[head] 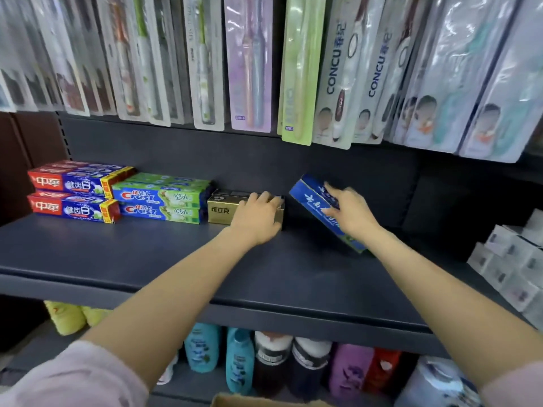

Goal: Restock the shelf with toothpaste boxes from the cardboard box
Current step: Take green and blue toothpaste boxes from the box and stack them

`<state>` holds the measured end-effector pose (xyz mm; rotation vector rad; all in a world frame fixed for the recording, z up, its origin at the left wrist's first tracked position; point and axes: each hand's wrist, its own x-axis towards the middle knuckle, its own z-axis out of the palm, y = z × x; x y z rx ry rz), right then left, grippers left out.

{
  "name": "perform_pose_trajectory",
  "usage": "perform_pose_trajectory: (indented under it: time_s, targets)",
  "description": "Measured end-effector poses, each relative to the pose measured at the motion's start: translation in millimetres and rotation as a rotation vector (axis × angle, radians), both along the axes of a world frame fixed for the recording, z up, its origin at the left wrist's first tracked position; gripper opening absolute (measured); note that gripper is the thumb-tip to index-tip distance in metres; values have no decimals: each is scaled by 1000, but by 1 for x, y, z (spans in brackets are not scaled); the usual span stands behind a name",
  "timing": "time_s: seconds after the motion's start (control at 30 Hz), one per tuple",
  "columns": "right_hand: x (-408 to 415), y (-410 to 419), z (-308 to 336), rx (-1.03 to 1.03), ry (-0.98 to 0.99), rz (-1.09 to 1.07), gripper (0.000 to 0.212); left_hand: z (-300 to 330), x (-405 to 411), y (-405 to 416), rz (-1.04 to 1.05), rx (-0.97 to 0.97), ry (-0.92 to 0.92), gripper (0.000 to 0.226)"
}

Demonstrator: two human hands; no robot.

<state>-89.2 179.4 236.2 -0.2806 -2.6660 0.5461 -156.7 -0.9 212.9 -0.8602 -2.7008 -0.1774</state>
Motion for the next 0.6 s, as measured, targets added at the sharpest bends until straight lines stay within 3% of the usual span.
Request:
perform_pose_trajectory:
  time_s: [0.13, 0.23, 0.37, 0.5, 0.6]
  targets:
    - [-31, 16, -2, 424, -240, -46, 60, 0, -28, 11, 24, -62, 9, 55]
    - [-54, 18, -7, 577, -317, -62, 75, -6, -50, 16, 43, -79, -55, 59]
    - [-77, 11, -27, 546, -259, -104, 71, -13, -68, 17, 55, -101, -170, 68]
    - [-88, 7, -62, 482, -217, -79, 74, -21, -75, 18, 51, -62, -134, 62]
    - [-91, 6, -62, 424, -238, -73, 65, -22, -77, 19, 42, -54, -134, 61]
